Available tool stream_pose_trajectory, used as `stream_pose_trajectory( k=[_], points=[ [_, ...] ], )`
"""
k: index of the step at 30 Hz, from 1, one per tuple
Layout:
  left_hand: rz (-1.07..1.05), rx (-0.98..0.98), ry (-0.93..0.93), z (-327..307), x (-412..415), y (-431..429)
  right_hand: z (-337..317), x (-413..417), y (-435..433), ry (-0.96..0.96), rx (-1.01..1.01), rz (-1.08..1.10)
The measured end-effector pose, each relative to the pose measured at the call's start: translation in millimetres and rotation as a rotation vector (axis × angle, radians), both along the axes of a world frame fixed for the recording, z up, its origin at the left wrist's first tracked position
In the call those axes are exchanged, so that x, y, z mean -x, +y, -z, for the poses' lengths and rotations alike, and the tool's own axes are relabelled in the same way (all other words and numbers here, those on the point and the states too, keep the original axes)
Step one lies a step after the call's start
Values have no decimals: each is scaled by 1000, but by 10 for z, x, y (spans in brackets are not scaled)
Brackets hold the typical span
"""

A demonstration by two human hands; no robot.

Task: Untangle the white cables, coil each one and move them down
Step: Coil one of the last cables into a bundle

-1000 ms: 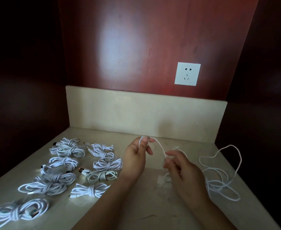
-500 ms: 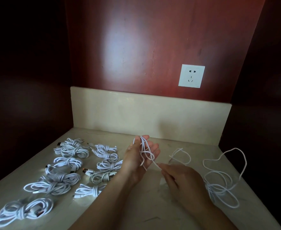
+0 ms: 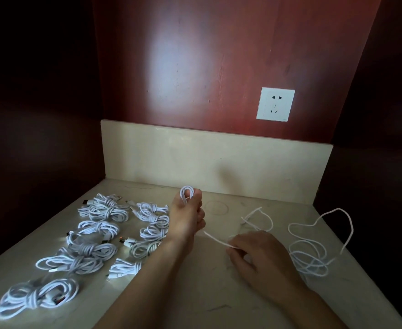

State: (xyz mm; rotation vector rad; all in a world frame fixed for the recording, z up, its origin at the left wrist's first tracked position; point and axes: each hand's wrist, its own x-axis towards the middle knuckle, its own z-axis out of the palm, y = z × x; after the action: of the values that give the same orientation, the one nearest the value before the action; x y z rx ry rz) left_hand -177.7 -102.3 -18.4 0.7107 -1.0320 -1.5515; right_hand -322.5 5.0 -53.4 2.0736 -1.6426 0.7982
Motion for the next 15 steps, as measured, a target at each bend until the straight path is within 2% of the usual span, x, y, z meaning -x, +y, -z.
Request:
stream_pose_trajectory(
  k=[6, 12, 15],
  points=[
    [-39, 139, -289, 23, 75, 97, -7, -133, 32, 23, 181, -117],
    [223, 159, -653, 62, 124, 167, -77, -111, 50, -74, 301, -4],
    [387, 135, -688, 64, 127, 217, -129, -75, 67, -205, 369, 75]
  ],
)
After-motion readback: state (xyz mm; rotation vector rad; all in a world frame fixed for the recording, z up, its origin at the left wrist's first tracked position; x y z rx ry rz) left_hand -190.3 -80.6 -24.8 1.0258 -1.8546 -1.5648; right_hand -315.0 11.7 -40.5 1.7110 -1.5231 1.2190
